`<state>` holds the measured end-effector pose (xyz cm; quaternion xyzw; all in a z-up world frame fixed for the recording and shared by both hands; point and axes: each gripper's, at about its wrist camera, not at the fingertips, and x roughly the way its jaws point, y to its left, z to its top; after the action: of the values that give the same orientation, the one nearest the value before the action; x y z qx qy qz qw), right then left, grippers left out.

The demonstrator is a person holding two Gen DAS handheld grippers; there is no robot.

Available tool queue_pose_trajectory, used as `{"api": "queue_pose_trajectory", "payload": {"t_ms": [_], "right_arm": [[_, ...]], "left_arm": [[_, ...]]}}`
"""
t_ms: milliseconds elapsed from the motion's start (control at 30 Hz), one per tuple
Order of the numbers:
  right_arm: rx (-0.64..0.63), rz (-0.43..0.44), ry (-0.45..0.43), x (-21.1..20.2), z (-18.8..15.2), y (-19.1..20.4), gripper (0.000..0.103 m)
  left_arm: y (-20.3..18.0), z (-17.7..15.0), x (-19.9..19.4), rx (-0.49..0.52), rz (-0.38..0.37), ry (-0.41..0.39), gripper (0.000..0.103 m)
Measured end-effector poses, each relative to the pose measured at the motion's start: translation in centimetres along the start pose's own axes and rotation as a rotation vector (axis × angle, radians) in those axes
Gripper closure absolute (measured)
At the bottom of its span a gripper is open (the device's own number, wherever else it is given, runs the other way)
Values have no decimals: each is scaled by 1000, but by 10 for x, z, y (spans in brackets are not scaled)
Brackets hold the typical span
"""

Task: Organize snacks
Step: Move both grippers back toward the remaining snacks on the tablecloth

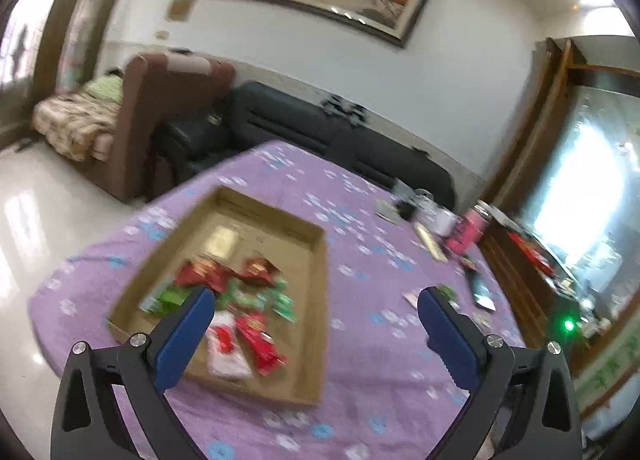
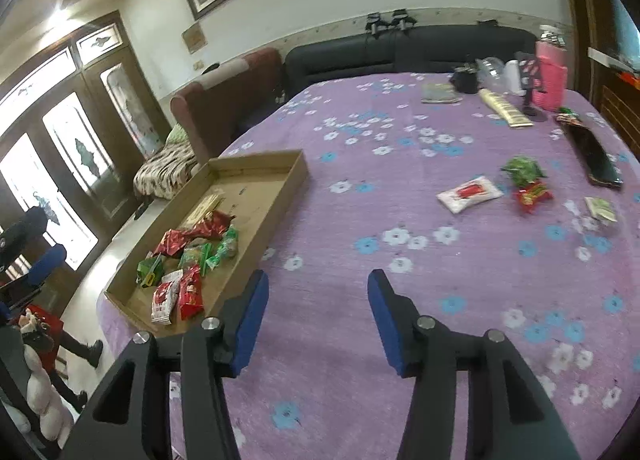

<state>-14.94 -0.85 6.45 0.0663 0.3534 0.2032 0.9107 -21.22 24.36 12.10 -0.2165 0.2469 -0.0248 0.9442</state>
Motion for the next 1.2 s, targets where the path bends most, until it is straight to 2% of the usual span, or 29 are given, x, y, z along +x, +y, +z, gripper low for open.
{"api": "queue_pose_trajectory", "payload": {"t_ms": [67,200,333,400,467,500,567,600,633,733,800,867,900,933,967,1000,1033,1067,1133,1200], "right_arm": [[10,-10,-20,-9,1,-6,52],[25,-36,-62,-27,5,-18,51],[18,-79,-106,-51,16,-34,50],[4,-118,-142,-68,25,-45,48],[-10,-162,-176,-84,33,-56,41],[-11,-178,-190,-90,36,-62,40],[-8,-211,-212,-103,41,-74,40],[-5,-222,-218,-107,41,-79,39],[2,-238,-226,-110,40,-86,37],[32,-262,-220,-110,37,-105,34],[54,-268,-201,-105,33,-117,34],[70,-274,-183,-98,28,-127,34],[77,-278,-174,-94,25,-132,34],[81,-283,-167,-91,24,-137,34],[88,-288,-160,-87,22,-142,34],[96,-289,-157,-85,21,-146,34],[107,-287,-158,-85,20,-150,34],[121,-284,-165,-83,20,-156,34],[135,-282,-173,-81,20,-162,34],[145,-281,-173,-78,20,-168,34]], "left_arm": [[-4,-3,3,-1,-47,24,1],[-21,-8,10,44,-70,56,1],[-37,1,4,84,-50,16,1],[-42,9,0,82,-88,10,1],[-45,18,-1,54,-233,13,1],[-44,19,3,23,-338,32,1],[-44,15,21,-64,-492,126,1],[-48,10,31,-68,-509,189,1],[-54,5,40,-36,-474,227,1],[-65,-4,47,38,-324,169,1],[-75,0,42,121,-154,65,1],[-92,3,22,261,29,-119,1],[-99,7,14,300,101,-194,1],[-102,12,9,305,138,-235,1],[-101,16,9,300,141,-241,1],[-99,22,18,287,111,-191,1],[-97,26,28,279,83,-131,1],[-93,27,50,260,51,-23,1],[-88,22,70,244,94,40,1],[-93,16,82,252,144,30,1]]}}
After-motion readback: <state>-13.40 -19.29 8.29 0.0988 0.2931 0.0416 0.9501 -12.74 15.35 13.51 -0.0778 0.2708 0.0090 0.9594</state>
